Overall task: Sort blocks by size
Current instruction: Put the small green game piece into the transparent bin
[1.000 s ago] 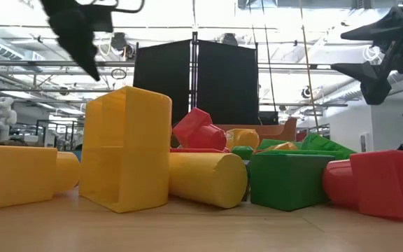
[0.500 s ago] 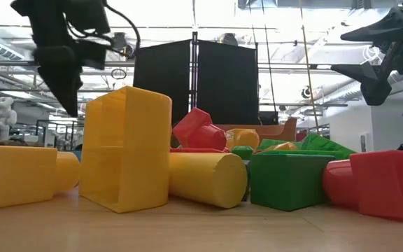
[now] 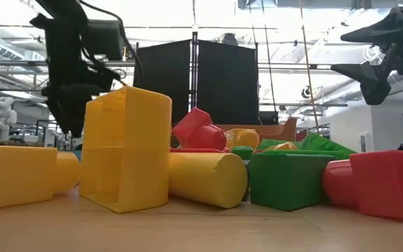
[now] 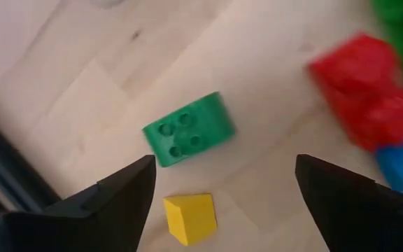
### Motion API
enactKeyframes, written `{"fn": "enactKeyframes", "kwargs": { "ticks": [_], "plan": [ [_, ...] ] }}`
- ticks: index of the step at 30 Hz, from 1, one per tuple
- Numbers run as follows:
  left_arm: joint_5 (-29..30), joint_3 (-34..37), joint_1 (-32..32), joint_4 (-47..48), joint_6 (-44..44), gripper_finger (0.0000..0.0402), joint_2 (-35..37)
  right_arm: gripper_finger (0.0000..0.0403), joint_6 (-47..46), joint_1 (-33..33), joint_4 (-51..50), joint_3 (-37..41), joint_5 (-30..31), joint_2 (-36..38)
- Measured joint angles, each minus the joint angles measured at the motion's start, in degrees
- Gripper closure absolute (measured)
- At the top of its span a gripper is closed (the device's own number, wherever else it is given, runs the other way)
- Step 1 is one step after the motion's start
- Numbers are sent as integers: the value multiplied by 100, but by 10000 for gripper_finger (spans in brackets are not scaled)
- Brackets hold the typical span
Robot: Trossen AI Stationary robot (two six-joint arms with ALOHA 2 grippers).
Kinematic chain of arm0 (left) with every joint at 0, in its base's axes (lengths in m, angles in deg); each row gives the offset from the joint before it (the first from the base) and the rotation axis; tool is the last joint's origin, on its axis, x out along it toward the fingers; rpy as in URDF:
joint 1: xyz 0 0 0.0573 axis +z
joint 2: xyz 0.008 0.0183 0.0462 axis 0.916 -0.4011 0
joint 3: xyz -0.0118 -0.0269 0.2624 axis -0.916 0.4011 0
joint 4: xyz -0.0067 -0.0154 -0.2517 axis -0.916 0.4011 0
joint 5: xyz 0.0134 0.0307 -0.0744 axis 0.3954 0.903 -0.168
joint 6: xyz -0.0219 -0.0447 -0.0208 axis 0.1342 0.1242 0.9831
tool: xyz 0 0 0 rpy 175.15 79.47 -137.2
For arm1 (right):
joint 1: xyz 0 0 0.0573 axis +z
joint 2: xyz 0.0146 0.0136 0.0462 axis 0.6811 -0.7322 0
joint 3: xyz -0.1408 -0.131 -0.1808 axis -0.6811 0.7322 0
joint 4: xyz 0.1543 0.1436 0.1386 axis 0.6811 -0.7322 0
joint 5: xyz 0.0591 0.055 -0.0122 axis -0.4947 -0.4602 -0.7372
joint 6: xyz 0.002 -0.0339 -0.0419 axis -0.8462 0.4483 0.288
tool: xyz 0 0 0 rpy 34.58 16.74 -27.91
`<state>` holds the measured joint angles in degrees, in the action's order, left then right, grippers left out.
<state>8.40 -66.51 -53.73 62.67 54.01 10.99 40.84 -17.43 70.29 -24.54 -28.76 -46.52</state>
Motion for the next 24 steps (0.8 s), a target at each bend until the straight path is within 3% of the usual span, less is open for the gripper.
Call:
{"fn": "enactKeyframes", "kwargs": {
  "ticks": [5, 15, 24],
  "plan": [
    [210, 0, 266, -90, 776, 51, -518, 142, -97, 0, 0, 0, -2, 1],
    [121, 0, 655, -355, 906, 51, -1052, 142, -192, -2, 2, 0, -2, 0],
    [23, 262, 933, -713, 902, 51, -1068, 142, -192, 0, 2, 0, -4, 0]
  ]
}}
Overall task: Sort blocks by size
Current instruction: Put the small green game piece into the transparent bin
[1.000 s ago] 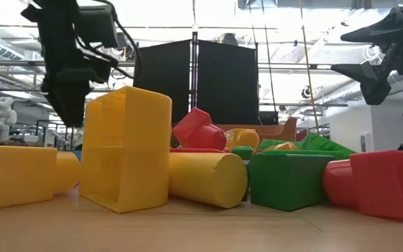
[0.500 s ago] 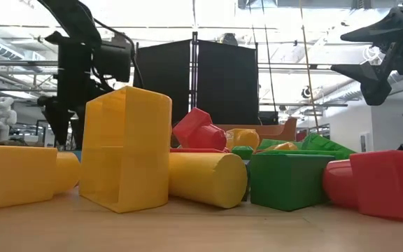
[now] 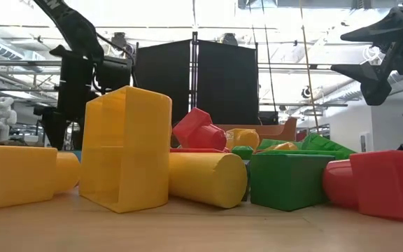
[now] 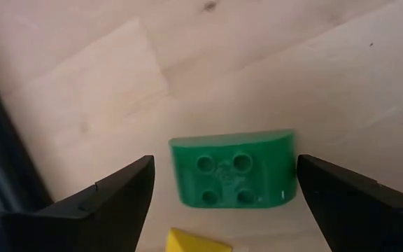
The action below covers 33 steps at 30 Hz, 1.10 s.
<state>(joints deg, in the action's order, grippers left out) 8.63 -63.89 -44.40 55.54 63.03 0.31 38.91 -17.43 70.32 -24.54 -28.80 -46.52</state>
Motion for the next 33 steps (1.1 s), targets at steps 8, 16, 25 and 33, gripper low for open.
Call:
{"fn": "enactKeyframes", "kwargs": {
  "ticks": [8, 16, 25, 33],
  "plan": [
    [-296, 352, 145, -611, 6, 52, 30, 142, 31, -1, 0, 0, 0, 0],
    [-483, 363, 180, -647, 16, 105, 24, 142, 4, -1, 0, 0, 0, 0],
    [-501, 197, -95, -456, 264, 166, 10, 142, 2, 0, 0, 0, -2, 2],
    [-897, -402, -412, -449, 277, 170, -17, 142, 2, 0, 0, 0, 0, 0]
  ]
}}
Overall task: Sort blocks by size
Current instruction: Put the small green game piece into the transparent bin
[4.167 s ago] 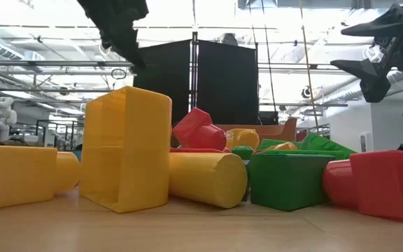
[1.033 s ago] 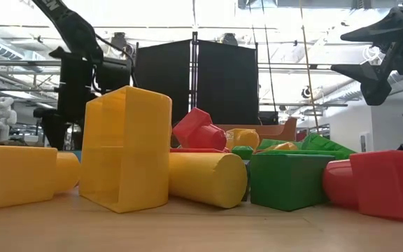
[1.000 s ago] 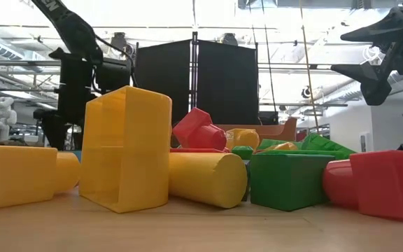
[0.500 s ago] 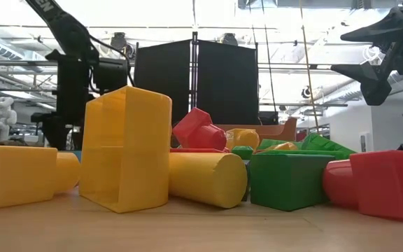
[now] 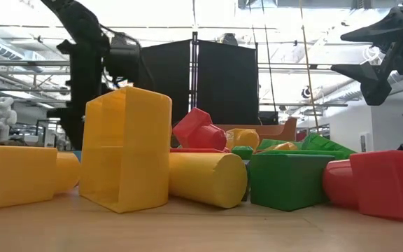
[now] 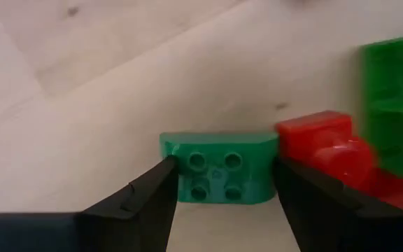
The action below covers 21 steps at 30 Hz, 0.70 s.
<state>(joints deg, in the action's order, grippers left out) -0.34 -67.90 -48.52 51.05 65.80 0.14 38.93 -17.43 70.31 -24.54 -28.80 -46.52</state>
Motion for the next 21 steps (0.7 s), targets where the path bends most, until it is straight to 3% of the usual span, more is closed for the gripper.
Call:
{"fn": "enactKeyframes", "kwargs": {
  "ticks": [6, 8, 16, 21],
  "plan": [
    [92, -298, -205, 48, -216, 194, 8, 142, 4, -2, 0, 0, -2, 2],
    [169, -363, -248, 72, -652, 200, 8, 142, 2, -1, 0, 0, -2, 2],
    [448, -512, -571, 459, -4402, 201, 15, 142, 0, -1, 0, 0, -2, 1],
    [441, -512, -673, 530, -5594, 201, 15, 142, 0, 0, 0, 0, -2, 0]
  ]
}}
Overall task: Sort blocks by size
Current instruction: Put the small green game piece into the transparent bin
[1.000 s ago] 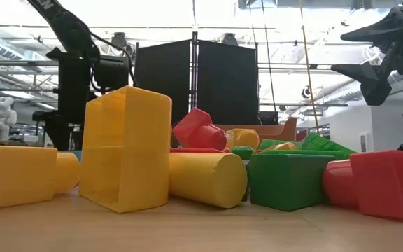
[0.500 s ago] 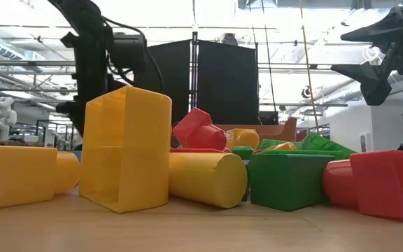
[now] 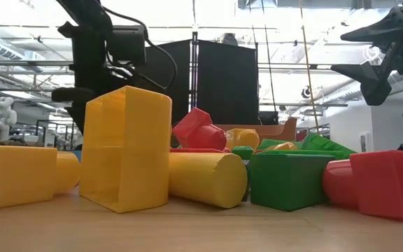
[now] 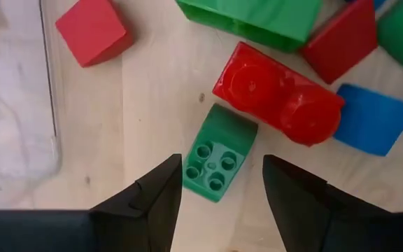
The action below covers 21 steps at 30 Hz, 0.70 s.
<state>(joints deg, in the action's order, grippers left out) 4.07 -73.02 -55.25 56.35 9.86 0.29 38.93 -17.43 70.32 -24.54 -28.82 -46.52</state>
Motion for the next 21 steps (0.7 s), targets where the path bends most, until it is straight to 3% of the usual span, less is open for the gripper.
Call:
{"fn": "enactKeyframes", "kwargs": {
  "ticks": [6, 21],
  "plan": [
    [-202, 0, 63, 161, -714, 201, 4, 142, -2, -2, 0, 0, 2, 2],
    [-485, -6, 200, 138, -1039, 201, -541, 142, 9, 0, 0, 0, 2, 0]
  ]
}}
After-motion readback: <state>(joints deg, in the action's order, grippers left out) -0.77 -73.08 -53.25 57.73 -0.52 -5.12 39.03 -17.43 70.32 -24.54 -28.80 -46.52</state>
